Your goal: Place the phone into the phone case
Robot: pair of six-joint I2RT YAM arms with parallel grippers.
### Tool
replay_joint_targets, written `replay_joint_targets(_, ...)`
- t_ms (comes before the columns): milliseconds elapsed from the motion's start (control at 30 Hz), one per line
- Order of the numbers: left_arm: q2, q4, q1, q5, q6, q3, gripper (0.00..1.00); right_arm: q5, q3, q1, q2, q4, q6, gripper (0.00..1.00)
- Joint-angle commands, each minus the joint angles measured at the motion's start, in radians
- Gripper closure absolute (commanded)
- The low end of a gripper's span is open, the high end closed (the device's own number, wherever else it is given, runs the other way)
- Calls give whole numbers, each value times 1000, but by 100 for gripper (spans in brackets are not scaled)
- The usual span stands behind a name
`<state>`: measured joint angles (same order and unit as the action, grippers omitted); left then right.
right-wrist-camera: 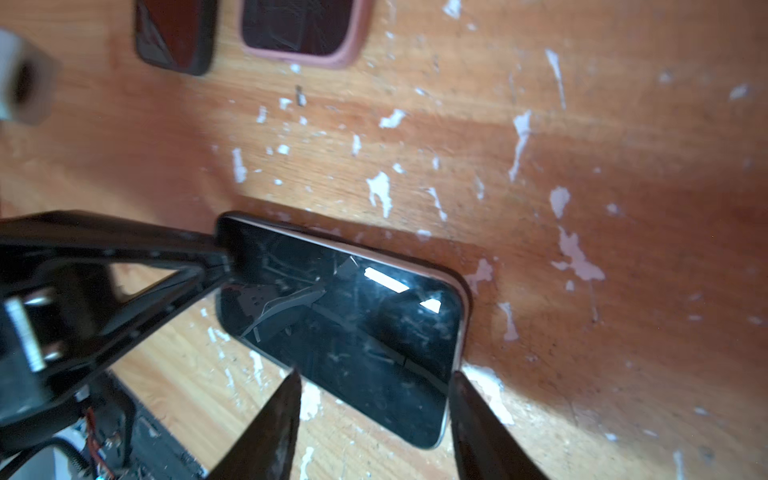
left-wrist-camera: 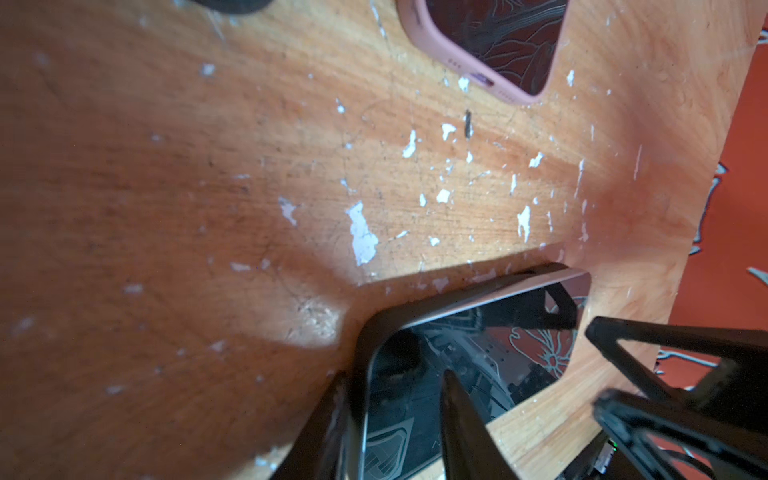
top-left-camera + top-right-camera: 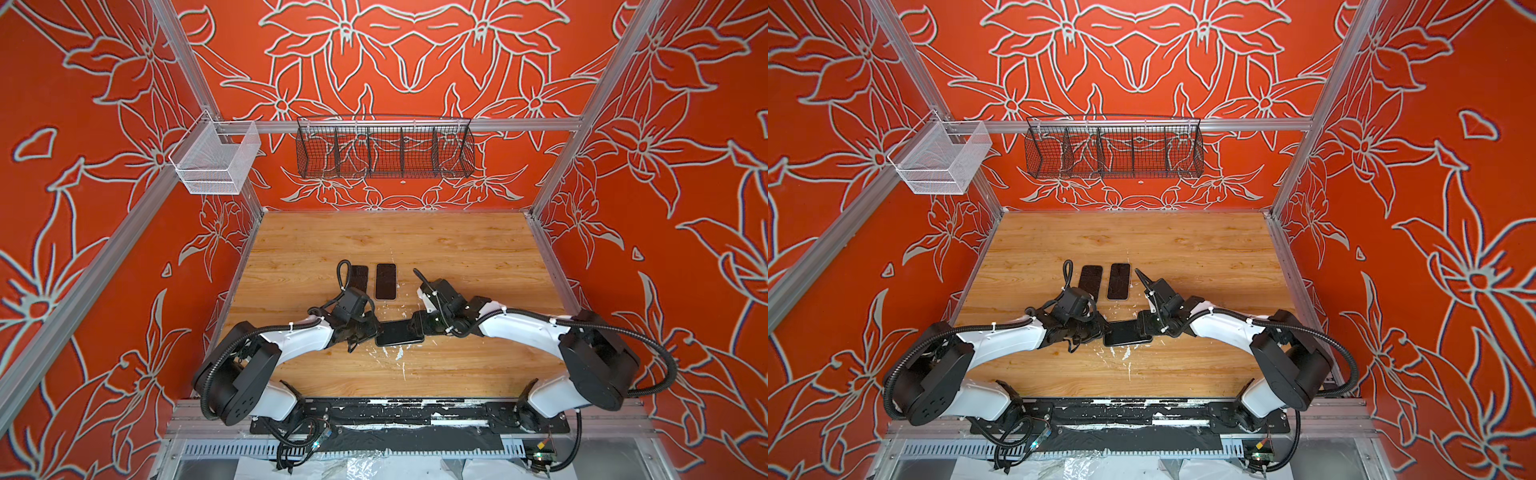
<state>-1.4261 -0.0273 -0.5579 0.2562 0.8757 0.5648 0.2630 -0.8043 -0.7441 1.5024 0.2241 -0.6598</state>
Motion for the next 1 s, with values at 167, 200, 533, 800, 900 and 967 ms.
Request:
replay_joint_targets(167, 11, -44, -5, -4, -10, -29, 59, 97, 56, 49, 50, -56, -24, 39)
replay_joint_targets(200, 9, -38, -5, 2, -10, -31, 59, 106, 61, 51, 58, -63, -26, 39)
replay_joint_targets(533, -43, 46, -5, 78, -11, -39, 59, 304, 101, 58, 125, -223, -61, 38)
replay_joint_targets(800, -55, 63, -5, 97, -13, -34, 59, 474, 163, 69, 112, -454, -120, 38)
replay_joint_targets(900, -56, 62, -5, 99, -14, -33, 59, 507, 175, 74, 92, -498, -129, 38)
replay_joint_targets(967, -53, 63, -5, 98, -14, -33, 59, 518, 179, 77, 71, -511, -133, 38)
